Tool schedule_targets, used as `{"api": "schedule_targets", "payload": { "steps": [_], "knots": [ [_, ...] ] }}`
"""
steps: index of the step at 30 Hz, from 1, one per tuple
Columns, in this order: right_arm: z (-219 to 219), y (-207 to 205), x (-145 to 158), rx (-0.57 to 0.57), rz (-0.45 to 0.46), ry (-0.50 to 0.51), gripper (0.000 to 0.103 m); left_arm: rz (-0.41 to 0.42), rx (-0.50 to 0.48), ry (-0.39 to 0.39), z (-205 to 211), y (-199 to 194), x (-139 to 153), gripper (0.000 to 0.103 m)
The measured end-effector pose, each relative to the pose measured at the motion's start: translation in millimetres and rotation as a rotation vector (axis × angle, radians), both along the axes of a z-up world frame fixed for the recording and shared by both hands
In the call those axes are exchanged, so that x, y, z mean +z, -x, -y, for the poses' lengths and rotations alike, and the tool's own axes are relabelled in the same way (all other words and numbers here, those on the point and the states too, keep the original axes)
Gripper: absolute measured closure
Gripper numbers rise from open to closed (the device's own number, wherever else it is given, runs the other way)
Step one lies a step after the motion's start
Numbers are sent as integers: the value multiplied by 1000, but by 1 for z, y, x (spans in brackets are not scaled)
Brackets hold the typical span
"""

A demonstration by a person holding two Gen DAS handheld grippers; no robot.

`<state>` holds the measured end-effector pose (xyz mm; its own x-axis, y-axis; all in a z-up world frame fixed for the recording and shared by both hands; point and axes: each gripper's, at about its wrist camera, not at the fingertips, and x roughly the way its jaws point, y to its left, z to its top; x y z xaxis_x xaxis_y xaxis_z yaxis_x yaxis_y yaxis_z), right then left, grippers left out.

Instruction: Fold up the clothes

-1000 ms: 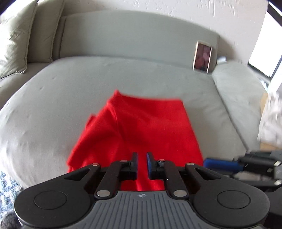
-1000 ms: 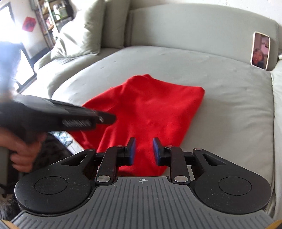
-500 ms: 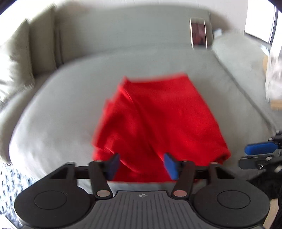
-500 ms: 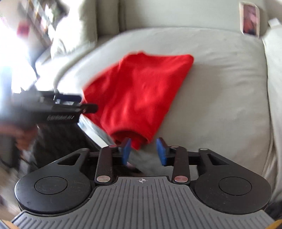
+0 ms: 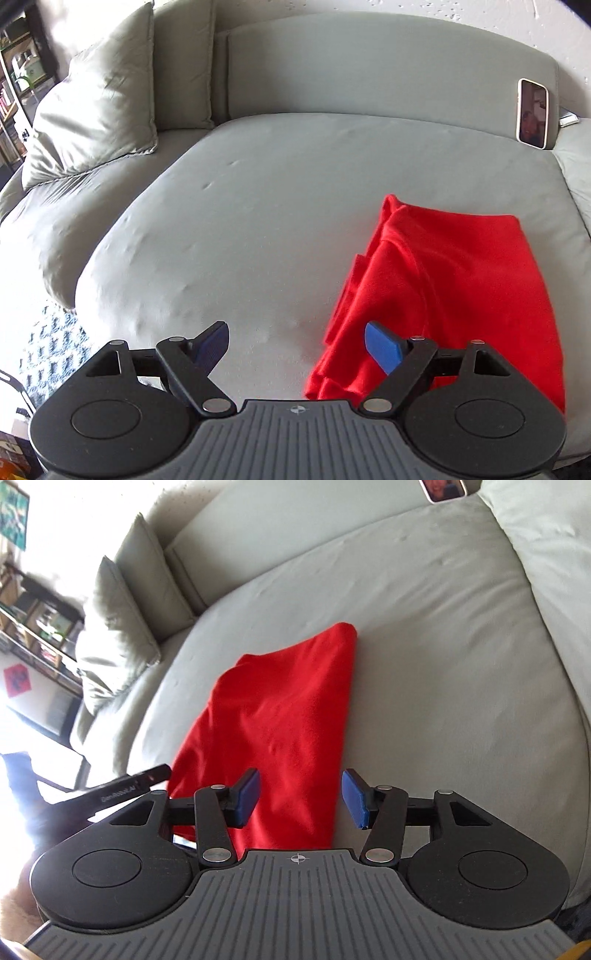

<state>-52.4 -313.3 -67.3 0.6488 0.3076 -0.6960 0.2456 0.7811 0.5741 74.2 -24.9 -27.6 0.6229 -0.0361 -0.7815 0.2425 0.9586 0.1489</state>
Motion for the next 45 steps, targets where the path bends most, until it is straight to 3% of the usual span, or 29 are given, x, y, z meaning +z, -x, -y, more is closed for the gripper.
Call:
{"api": "schedule_targets", "payload": {
  "steps": [12, 19, 22, 28, 32, 34, 35, 36, 37, 39, 42, 45],
  "knots": [
    [3, -14, -6, -13, -18, 34, 46, -25, -7, 50, 4, -3, -9, 20],
    [11, -28, -17, -33, -36, -3, 38, -93, 60, 218, -24, -21, -5, 20],
    [17, -40, -28, -41, -54, -52, 38, -143, 30, 240, -25, -34, -14, 20],
    [31, -67, -59, -98, -42, -136, 39, -285, -47, 366, -17, -52, -46, 23],
    [33, -90, -79, -120, 1, -217, 50, -288, -139, 347, 5, -54, -58, 29],
    [30, -101, -87, -131, -6, -212, 76, -289, -177, 304, 20, -50, -62, 40],
    [28, -102, -88, -146, -11, -202, 78, -270, -193, 277, 26, -45, -60, 44],
    [26, -102, -87, -157, -6, -192, 82, -249, -209, 259, 31, -41, -56, 59],
    [24, -100, -84, -161, 2, -172, 84, -231, -210, 256, 33, -36, -51, 68],
    [15, -94, -71, -143, 38, -86, 86, -174, -220, 217, 38, -23, -41, 74],
    [7, -79, -45, -119, 97, 16, 87, -78, -259, 140, 53, 3, -24, 77],
    [3, -51, -14, -129, 153, 118, 87, -11, -293, 138, 67, 30, -3, 77]
  ]
}}
